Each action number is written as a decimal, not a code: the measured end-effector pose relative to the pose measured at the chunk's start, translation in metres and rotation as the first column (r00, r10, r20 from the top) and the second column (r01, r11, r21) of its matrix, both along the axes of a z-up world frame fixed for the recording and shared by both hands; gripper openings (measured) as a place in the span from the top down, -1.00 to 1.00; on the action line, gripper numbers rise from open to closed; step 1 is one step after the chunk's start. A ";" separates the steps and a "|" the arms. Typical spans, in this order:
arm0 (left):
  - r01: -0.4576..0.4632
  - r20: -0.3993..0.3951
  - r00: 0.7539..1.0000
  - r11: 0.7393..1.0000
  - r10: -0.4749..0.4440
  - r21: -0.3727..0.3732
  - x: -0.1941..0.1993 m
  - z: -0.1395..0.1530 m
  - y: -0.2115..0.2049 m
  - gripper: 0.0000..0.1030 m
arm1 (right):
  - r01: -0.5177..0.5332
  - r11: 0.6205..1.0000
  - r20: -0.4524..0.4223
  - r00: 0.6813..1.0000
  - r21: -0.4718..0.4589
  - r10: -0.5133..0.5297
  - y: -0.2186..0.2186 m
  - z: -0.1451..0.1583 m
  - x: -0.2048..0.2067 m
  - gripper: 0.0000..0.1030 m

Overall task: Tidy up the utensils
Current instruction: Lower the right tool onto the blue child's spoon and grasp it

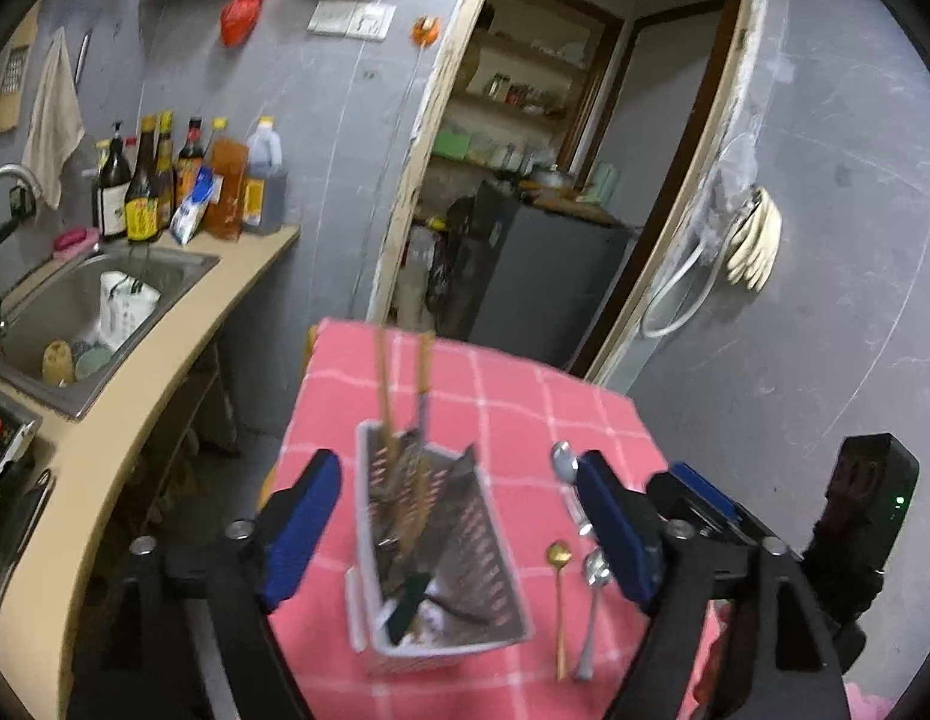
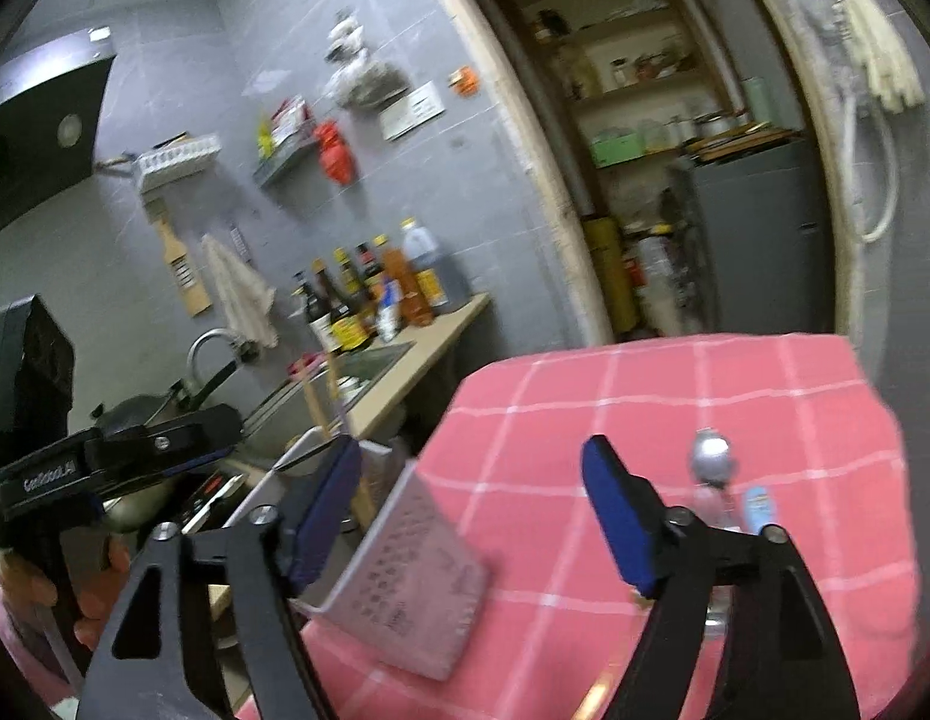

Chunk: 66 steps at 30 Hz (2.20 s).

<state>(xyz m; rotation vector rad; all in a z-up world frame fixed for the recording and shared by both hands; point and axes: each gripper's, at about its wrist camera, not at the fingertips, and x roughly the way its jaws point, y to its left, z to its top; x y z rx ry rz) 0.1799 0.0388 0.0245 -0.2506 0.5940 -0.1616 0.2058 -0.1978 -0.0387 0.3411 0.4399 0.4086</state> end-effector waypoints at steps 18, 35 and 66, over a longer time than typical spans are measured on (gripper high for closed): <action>0.150 -0.009 0.989 0.986 -0.150 0.069 0.054 -0.031 -0.138 -0.95 | 0.225 0.966 -0.117 0.964 -0.132 -0.240 -0.148 -0.013 0.005 -0.95; 0.111 -0.366 0.926 0.994 -0.095 0.022 0.095 -0.141 -0.149 -0.37 | -0.042 0.996 -0.323 0.946 -0.079 0.014 -0.148 -0.115 0.092 -0.69; 0.212 -0.520 0.830 0.976 -0.201 -0.039 0.124 -0.178 -0.153 0.94 | -0.204 0.979 -0.429 0.882 0.019 0.192 -0.098 -0.163 0.140 0.69</action>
